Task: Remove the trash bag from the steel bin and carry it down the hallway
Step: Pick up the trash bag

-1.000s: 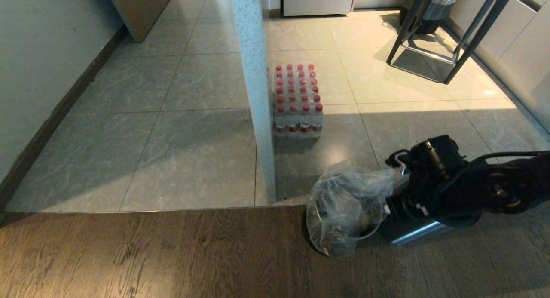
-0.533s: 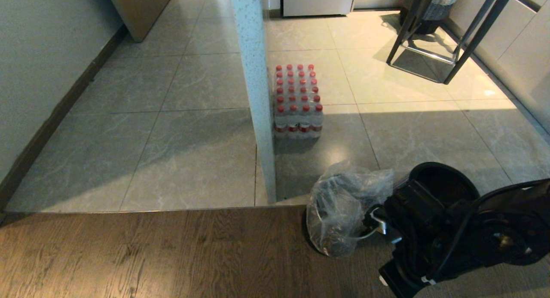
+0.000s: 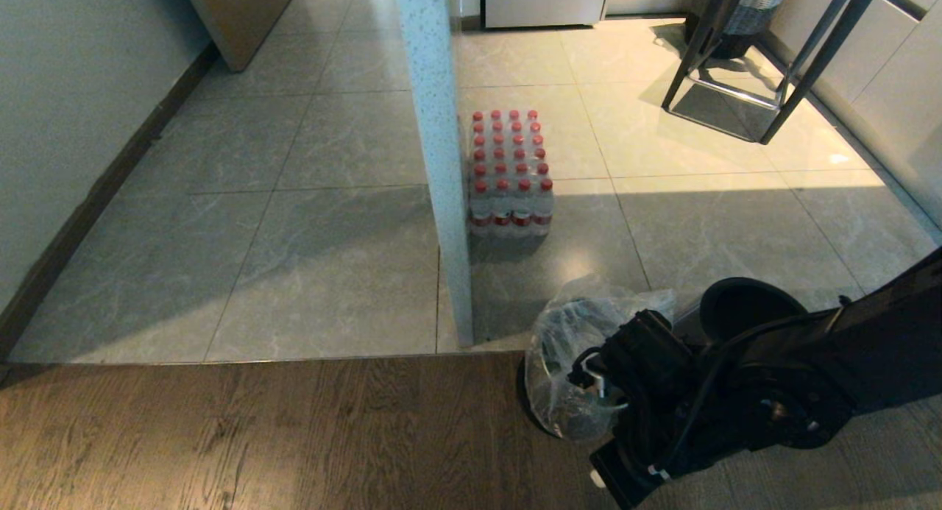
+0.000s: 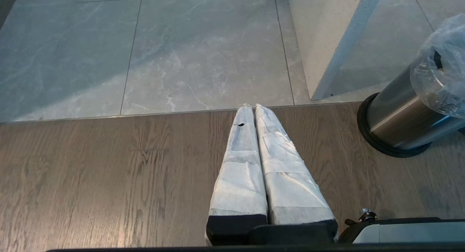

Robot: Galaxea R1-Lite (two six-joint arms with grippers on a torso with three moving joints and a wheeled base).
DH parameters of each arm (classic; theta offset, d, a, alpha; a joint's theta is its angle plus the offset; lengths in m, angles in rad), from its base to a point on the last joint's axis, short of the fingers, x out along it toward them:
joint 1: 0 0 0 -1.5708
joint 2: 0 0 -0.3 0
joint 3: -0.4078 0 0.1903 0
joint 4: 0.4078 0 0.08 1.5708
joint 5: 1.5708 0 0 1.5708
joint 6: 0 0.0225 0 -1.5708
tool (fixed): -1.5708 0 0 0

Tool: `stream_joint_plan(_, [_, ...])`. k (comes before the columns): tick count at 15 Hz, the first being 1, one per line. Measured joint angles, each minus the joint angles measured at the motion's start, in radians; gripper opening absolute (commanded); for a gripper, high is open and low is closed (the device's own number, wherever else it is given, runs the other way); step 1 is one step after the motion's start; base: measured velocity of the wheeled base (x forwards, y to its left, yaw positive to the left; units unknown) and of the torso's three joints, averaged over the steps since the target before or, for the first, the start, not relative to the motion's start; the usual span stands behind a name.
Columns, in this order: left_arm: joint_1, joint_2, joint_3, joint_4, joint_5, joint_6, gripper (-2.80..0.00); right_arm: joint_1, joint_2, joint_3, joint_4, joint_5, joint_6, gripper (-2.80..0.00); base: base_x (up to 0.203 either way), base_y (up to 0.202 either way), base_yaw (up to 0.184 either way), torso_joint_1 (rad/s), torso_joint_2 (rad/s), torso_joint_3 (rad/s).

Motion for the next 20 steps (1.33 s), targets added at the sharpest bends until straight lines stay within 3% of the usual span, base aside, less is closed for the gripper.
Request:
stream_joint_plan(6, [0.000,0.000,0.000,0.000,0.000,0.000,-2.80,-0.006,0.151,-0.061,-0.164,-0.005,-0.002,-2.80,0.000,0.000,0.000,0.000,0.00,0.000])
stream_joint_plan(17, [0.000,0.000,0.000,0.000,0.000,0.000,-2.80,-0.128,0.193,-0.053,-0.515,-0.051,-0.007,-2.80,0.000,0.000,0.000,0.000,0.00,0.000])
stream_joint_plan(20, [0.000,0.000,0.000,0.000,0.000,0.000,-2.80,-0.157,0.195,-0.051,-0.526,-0.126,-0.048,-2.80,0.000,0.000,0.000,0.000,0.00,0.000])
